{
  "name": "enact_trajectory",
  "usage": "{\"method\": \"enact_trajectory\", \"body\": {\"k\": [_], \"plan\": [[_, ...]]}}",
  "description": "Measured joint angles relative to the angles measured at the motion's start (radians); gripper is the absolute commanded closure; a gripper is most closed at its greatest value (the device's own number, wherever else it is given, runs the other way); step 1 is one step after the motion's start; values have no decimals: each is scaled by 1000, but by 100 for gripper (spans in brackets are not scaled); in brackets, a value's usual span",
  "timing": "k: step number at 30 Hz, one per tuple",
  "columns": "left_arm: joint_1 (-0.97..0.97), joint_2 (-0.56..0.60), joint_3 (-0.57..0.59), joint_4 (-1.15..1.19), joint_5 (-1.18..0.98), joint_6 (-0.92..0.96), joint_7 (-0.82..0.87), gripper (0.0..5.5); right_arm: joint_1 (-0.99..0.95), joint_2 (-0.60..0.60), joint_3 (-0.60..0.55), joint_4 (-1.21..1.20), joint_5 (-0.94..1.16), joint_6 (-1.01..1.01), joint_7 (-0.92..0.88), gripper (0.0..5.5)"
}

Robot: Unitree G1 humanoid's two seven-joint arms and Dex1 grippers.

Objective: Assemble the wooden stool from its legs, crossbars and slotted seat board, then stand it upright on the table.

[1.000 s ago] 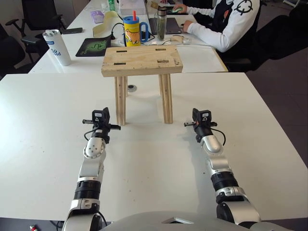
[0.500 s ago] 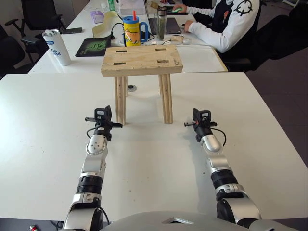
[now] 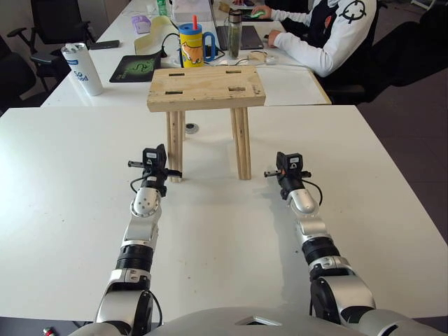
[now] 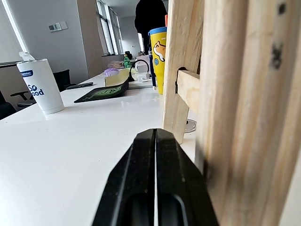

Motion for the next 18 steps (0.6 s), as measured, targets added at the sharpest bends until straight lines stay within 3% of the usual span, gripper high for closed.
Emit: {"method": "enact_trajectory", "body": {"k": [18], "plan": [[7, -13, 1, -2, -20, -19, -12, 550, -4, 2, -6, 25, 15, -5, 12, 547]]}}
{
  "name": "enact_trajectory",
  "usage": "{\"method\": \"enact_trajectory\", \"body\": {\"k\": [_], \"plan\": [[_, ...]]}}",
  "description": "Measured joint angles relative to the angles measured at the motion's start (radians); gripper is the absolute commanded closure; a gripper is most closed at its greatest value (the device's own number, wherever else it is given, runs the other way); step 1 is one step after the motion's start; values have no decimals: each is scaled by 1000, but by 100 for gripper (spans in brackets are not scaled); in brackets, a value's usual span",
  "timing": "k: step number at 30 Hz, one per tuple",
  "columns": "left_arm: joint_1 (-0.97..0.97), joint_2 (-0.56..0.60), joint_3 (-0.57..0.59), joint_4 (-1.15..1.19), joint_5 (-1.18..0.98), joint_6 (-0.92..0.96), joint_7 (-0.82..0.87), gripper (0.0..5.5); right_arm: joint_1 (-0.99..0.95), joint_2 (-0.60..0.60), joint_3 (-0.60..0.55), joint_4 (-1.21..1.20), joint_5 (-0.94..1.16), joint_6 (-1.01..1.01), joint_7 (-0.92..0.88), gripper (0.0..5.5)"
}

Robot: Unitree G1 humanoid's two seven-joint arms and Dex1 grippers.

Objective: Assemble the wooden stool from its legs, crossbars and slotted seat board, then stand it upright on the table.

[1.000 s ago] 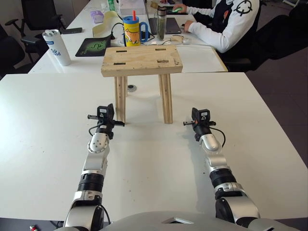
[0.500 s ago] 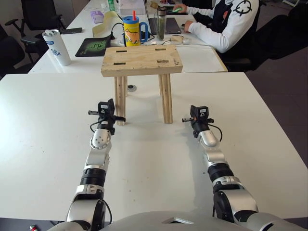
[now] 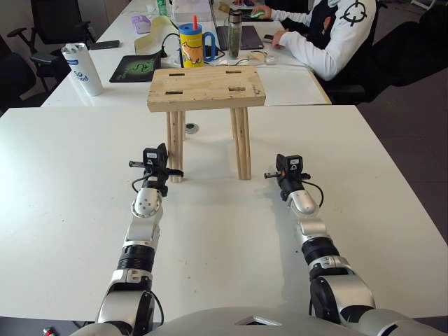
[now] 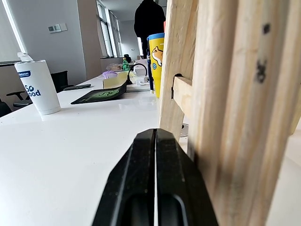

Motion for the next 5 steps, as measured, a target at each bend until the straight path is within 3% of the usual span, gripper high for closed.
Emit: {"method": "enact_trajectory", "body": {"k": [5], "plan": [[7, -5, 2, -6, -1, 0, -2, 550, 0, 3, 0, -1, 0, 0, 0, 547]]}}
